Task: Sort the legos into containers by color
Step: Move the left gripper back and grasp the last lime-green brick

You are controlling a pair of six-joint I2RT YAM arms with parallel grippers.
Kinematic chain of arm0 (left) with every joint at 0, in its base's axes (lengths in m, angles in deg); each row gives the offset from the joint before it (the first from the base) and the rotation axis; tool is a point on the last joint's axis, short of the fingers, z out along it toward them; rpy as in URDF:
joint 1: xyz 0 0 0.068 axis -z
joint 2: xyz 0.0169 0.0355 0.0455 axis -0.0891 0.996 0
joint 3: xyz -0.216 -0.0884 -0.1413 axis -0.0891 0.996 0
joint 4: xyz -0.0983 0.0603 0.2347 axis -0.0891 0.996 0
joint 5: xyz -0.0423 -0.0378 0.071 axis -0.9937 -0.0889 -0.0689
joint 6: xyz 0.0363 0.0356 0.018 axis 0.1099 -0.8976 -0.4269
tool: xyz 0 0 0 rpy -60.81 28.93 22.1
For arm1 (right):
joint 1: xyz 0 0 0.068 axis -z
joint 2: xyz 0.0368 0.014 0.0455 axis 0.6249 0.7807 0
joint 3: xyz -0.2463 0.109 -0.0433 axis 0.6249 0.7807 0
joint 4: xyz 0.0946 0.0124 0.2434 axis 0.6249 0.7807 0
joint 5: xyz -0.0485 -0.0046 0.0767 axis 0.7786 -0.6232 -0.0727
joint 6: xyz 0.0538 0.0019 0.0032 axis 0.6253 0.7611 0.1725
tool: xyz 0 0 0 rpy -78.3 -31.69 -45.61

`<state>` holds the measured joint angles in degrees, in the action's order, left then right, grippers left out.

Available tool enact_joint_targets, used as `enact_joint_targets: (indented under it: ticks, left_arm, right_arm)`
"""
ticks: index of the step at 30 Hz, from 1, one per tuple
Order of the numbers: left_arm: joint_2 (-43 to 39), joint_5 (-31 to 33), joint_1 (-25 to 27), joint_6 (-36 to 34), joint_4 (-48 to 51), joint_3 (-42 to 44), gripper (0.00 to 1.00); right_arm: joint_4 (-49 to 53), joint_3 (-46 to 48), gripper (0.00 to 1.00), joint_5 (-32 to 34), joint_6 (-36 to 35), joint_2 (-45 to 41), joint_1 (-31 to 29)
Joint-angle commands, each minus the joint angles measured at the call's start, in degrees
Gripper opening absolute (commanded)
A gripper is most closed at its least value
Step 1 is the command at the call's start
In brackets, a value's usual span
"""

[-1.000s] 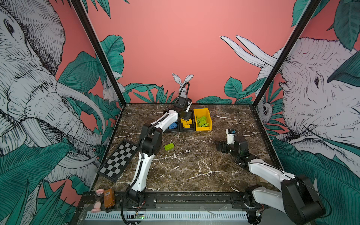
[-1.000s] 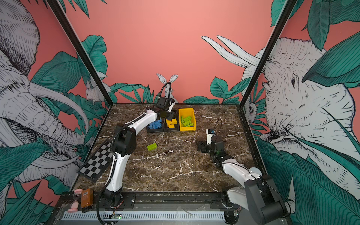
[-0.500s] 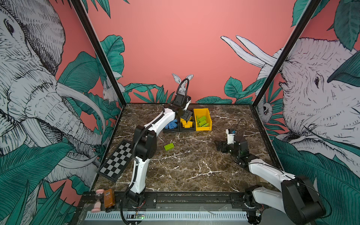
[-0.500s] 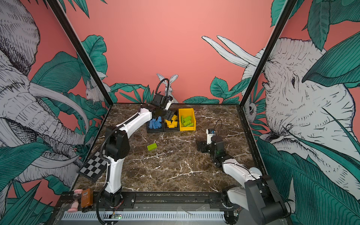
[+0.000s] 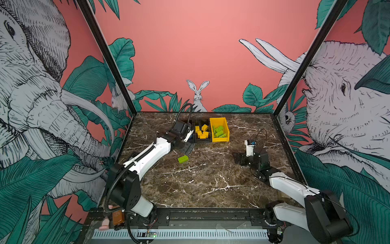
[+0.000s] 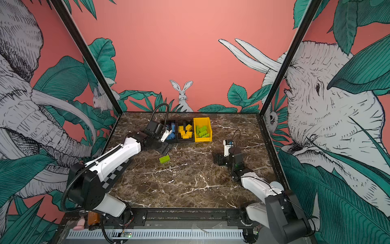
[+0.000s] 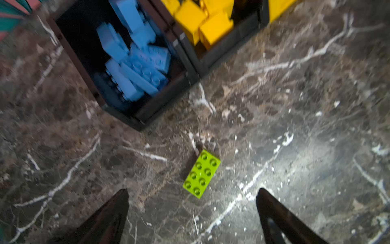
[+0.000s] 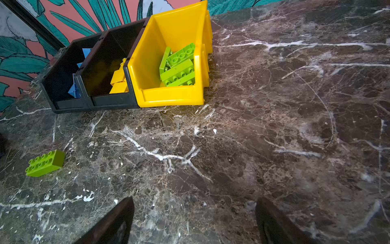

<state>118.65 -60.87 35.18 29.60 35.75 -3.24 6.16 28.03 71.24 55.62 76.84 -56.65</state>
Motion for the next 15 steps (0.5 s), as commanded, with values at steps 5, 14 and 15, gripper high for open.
enact_joint_targets:
  ticks: [5,14,15]
  left_arm:
    - [-0.61,-2.41,0.08,0.96,-0.93,4.82,0.95]
    - [6.81,0.25,0.08,0.28,-3.19,5.14,0.94]
    - [7.30,0.15,0.05,0.55,-3.85,5.18,0.94]
  right_arm:
    - [-1.60,-1.76,0.89,-0.31,0.36,0.66,0.07]
    - [-1.35,-1.64,0.89,-0.30,0.40,0.03,0.12]
    - [-1.36,-1.65,0.89,-0.29,0.39,-0.03,0.11]
